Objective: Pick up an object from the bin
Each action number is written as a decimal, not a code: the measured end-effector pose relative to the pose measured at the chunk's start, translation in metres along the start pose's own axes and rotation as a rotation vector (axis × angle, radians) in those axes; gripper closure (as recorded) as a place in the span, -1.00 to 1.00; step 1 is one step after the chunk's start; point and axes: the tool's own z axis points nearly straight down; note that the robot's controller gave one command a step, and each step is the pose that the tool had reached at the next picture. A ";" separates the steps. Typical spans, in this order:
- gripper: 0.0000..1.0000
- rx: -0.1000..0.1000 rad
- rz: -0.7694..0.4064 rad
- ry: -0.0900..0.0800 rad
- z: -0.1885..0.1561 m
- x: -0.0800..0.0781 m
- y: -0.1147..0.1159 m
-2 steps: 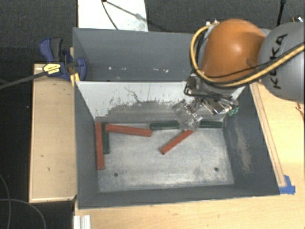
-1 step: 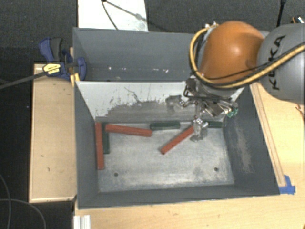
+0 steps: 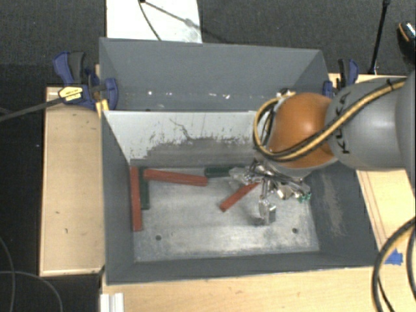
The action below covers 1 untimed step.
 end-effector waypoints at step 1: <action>1.00 0.004 -0.002 -0.008 -0.005 -0.003 0.000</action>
Offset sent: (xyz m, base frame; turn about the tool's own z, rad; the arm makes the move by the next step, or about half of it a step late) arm 0.0000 0.0000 0.0000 0.0000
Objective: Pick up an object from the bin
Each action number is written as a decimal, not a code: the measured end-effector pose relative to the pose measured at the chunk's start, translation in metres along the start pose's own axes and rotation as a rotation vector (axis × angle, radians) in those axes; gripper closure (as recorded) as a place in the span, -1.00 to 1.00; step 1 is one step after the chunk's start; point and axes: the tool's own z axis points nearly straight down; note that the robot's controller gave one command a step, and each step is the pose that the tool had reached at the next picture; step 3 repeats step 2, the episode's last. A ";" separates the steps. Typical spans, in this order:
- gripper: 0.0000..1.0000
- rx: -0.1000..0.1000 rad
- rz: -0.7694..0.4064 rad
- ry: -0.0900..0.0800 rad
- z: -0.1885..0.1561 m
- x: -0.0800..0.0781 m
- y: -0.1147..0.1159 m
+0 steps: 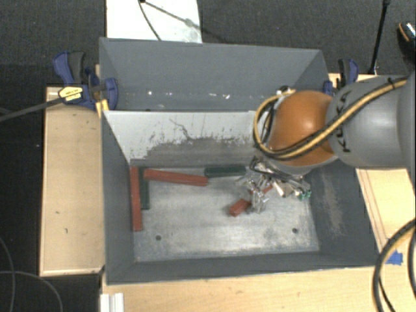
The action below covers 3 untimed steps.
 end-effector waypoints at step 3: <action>1.00 0.002 -0.186 -0.003 -0.195 0.015 -0.007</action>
Offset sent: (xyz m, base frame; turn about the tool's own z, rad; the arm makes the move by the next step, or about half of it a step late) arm -0.0271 0.0016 0.1787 -0.0174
